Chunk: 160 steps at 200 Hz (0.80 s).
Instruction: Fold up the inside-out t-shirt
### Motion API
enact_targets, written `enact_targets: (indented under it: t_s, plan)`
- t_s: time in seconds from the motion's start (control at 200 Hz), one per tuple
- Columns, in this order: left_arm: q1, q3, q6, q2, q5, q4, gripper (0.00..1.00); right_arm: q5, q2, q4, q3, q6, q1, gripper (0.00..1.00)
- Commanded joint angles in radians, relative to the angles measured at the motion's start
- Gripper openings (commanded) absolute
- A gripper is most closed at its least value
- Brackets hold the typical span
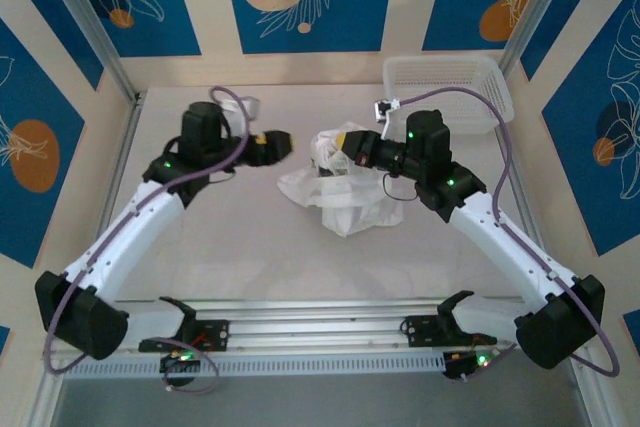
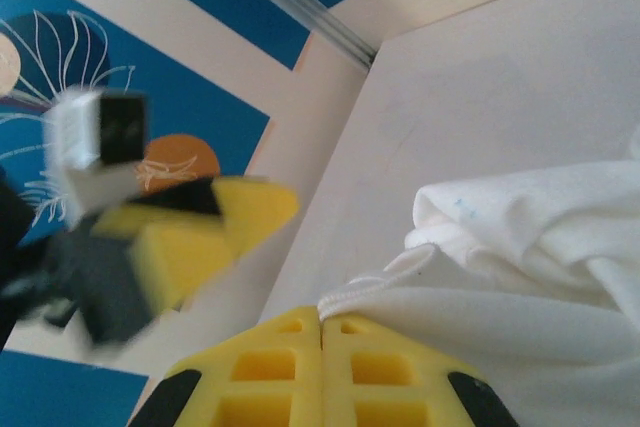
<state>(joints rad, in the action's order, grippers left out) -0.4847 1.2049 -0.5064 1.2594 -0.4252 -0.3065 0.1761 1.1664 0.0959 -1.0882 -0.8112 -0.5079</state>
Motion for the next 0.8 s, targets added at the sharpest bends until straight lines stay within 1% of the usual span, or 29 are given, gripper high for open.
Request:
enact_targets:
  t_s: [0.0, 0.025, 0.055, 0.13, 0.185, 0.22, 0.28, 0.38, 0.455, 0.555, 0.6, 0.665, 0.75, 0.795]
  plan:
    - [-0.133, -0.034, 0.018, 0.072, -0.071, 0.045, 0.85, -0.044, 0.005, -0.055, -0.059, -0.061, 0.002, 0.00]
    - [-0.147, -0.036, 0.013, 0.093, -0.016, 0.040, 0.85, -0.042, 0.007, -0.064, -0.062, -0.073, 0.002, 0.00]
    - [-0.161, -0.034, 0.006, 0.121, 0.015, 0.038, 0.84, -0.033, 0.011, -0.077, -0.066, -0.086, 0.000, 0.00]
    - [-0.179, -0.032, 0.022, 0.209, -0.011, 0.069, 0.82, -0.028, 0.018, -0.088, -0.085, -0.118, 0.003, 0.00]
    - [-0.190, -0.032, 0.039, 0.275, -0.007, 0.056, 0.80, -0.042, 0.020, -0.071, -0.120, -0.141, 0.018, 0.00]
    - [-0.193, -0.042, 0.049, 0.313, -0.003, 0.042, 0.79, -0.053, 0.024, -0.046, -0.154, -0.163, 0.041, 0.00]
    - [-0.194, -0.096, 0.044, 0.353, 0.035, 0.037, 0.77, -0.049, 0.034, 0.006, -0.223, -0.225, 0.102, 0.00]
    - [-0.195, -0.204, 0.043, 0.398, 0.179, 0.012, 0.77, 0.021, 0.055, -0.010, -0.296, -0.343, 0.209, 0.00]
    - [-0.192, -0.296, 0.039, 0.389, 0.263, 0.043, 0.77, 0.069, 0.080, -0.008, -0.347, -0.393, 0.269, 0.00]
    - [-0.189, -0.381, 0.041, 0.377, 0.346, 0.064, 0.85, 0.112, 0.096, -0.003, -0.392, -0.411, 0.309, 0.00]
    - [-0.179, -0.405, 0.041, 0.368, 0.344, 0.078, 0.87, 0.114, 0.095, 0.007, -0.400, -0.401, 0.314, 0.00]
    - [-0.157, -0.425, 0.036, 0.324, 0.290, 0.098, 0.91, 0.129, 0.093, 0.028, -0.401, -0.378, 0.313, 0.00]
    - [-0.131, -0.422, 0.021, 0.196, 0.224, 0.121, 0.94, 0.170, 0.094, 0.039, -0.372, -0.358, 0.310, 0.00]
    - [-0.127, -0.394, 0.024, 0.122, 0.191, 0.125, 0.95, 0.193, 0.093, 0.032, -0.346, -0.346, 0.304, 0.00]
